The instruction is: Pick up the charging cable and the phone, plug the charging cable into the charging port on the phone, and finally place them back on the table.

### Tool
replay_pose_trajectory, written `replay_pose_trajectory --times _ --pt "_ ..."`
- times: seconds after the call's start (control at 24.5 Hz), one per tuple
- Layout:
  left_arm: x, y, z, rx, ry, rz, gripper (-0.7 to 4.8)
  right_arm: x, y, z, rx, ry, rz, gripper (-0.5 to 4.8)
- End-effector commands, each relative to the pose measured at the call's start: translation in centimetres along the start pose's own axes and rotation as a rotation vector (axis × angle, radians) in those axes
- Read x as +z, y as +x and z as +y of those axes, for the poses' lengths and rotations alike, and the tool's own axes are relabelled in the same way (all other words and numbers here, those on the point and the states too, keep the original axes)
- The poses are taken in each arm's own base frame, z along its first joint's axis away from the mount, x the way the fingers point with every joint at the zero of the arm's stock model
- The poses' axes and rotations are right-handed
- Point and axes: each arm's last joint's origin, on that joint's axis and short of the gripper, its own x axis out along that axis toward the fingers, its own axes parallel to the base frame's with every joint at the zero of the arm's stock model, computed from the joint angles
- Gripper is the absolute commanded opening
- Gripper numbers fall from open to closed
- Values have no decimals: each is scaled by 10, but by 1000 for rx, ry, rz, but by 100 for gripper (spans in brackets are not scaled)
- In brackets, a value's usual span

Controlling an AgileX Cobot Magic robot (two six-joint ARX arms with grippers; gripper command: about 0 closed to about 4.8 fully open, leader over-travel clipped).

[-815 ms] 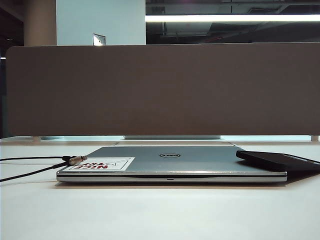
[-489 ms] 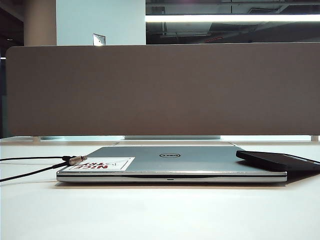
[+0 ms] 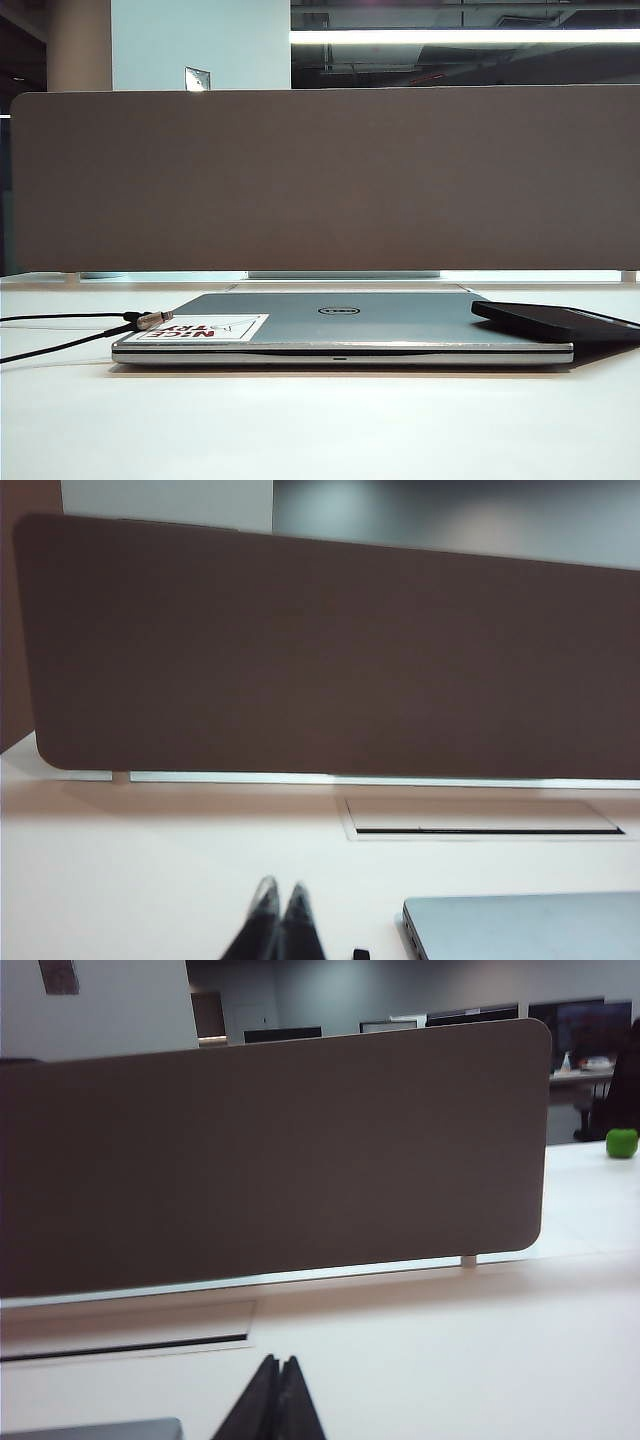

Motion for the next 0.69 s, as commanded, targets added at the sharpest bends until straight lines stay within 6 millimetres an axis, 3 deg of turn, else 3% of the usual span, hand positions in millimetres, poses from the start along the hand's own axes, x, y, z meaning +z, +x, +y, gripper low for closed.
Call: replay_pose_trajectory --times 0.04,0.2,0.37,0.69 --pt "20 7 -1 -3 -1 -9 -6 35 4 5 71 18 -17 -6" --pt "42 29 0 1 -8 44 -6 74 18 12 180 19 28 -6" --pt "51 58 0 -13 -18 142 -6 99 33 17 226 24 52 -6" --pt "33 101 -31 -218 89 334 -6 109 41 34 277 46 178 -6"
